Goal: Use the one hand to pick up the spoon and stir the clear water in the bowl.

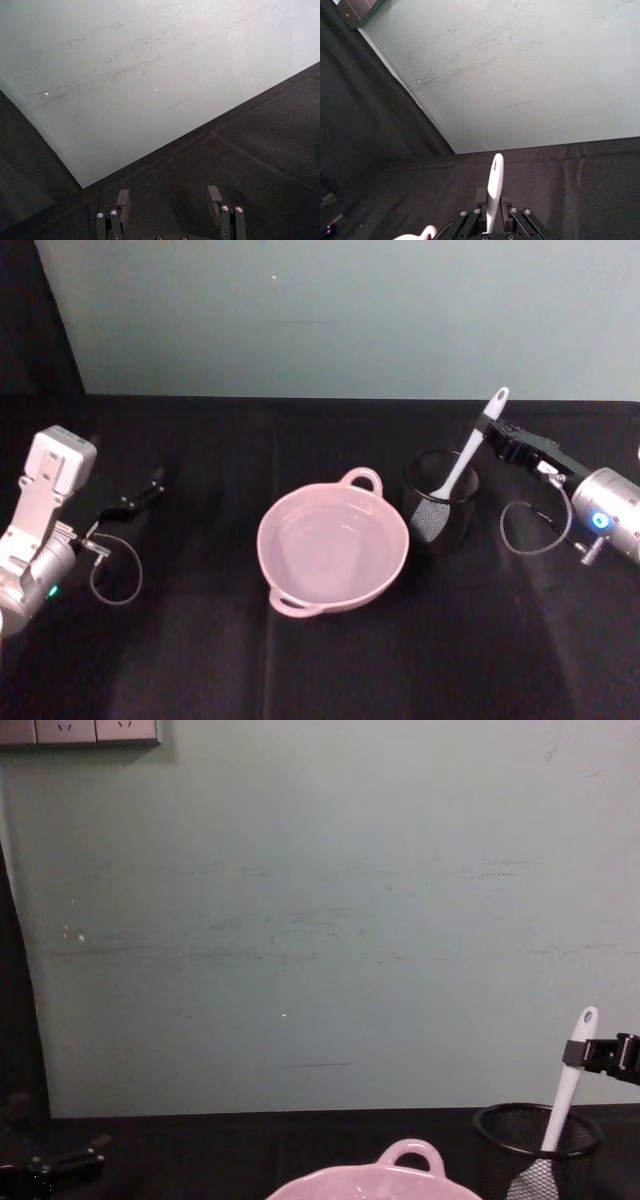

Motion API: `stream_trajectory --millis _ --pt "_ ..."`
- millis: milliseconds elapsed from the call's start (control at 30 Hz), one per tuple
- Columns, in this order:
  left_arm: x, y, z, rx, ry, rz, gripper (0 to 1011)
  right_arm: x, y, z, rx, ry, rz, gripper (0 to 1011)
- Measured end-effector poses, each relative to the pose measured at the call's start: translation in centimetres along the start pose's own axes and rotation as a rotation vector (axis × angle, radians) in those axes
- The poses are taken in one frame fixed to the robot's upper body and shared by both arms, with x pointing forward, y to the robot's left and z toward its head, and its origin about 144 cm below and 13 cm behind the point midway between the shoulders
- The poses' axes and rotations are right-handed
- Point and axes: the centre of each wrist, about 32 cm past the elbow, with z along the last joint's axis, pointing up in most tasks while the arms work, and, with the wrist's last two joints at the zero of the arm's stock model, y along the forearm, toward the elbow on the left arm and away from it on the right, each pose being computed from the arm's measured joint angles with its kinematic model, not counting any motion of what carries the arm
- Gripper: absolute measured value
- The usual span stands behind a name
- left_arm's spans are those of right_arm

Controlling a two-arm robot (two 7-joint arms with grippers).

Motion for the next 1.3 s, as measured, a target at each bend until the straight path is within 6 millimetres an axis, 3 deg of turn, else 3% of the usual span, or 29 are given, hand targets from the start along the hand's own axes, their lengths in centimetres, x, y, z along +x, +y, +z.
stream_trajectory --millis 133,533,967,1300 --pt "0.0 0.0 0.0 0.0 0.0 0.0 1011 0.0 0.0 0.0 0.0 0.001 0.0 125" --pt "0.0 0.0 0.0 0.0 0.0 0.0 1011 -1.1 -1.5 1.8 0.055 -0.149 0.05 125" --pt "0.0 0.0 0.0 0.0 0.0 0.0 1011 -4.8 -4.3 7.3 0.187 -0.46 0.149 124" --pt "0.0 0.0 0.0 0.0 0.0 0.0 1011 -8.0 -4.0 9.3 0.238 -0.552 0.272 124"
